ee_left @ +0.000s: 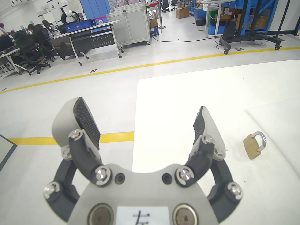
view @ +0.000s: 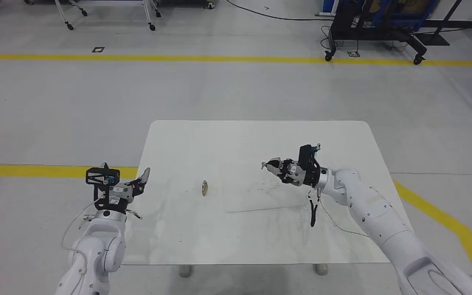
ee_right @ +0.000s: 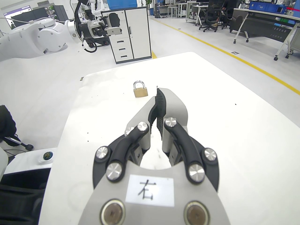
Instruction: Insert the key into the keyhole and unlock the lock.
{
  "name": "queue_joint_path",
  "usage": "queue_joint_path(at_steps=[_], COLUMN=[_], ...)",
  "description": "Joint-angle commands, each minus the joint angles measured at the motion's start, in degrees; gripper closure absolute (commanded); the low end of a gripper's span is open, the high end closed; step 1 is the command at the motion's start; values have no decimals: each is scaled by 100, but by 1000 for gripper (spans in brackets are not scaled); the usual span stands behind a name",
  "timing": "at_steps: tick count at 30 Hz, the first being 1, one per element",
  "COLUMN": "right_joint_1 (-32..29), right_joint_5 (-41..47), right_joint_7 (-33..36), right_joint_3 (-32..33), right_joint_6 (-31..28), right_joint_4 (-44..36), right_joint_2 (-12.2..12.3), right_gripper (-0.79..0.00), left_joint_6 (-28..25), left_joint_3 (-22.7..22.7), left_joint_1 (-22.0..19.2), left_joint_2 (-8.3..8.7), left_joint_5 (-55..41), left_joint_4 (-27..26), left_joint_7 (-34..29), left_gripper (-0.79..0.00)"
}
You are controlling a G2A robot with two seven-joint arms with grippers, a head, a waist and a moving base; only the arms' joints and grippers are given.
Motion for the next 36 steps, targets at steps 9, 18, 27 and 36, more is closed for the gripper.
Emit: queue_joint_path(at_steps=[9,18,27,36], right_joint_1=[0,0,0,-17], right_joint_5=[1,1,1,17], right_joint_7=[0,0,0,18], right_joint_3=[0,0,0,4], right_joint_6=[0,0,0,38], right_joint_4=[0,0,0,-3], right_joint_2=[0,0,0,-1], right_gripper=[0,0,0,0], left_joint_6=[-591,-3942,-4099,-4410], left_joint_3=[200,1346,1838,2107], left_joint_1=[-6,-1844,-2820,-2957], left_joint_2=[-8,-15,-20,-71], left_joint_5=[-177,-3829,-5441,-6769], left_joint_4=[-224,572,1173,1753], left_joint_7=[268,-2147,-3669,-3574], left_gripper=[-785,-785,-785,-785])
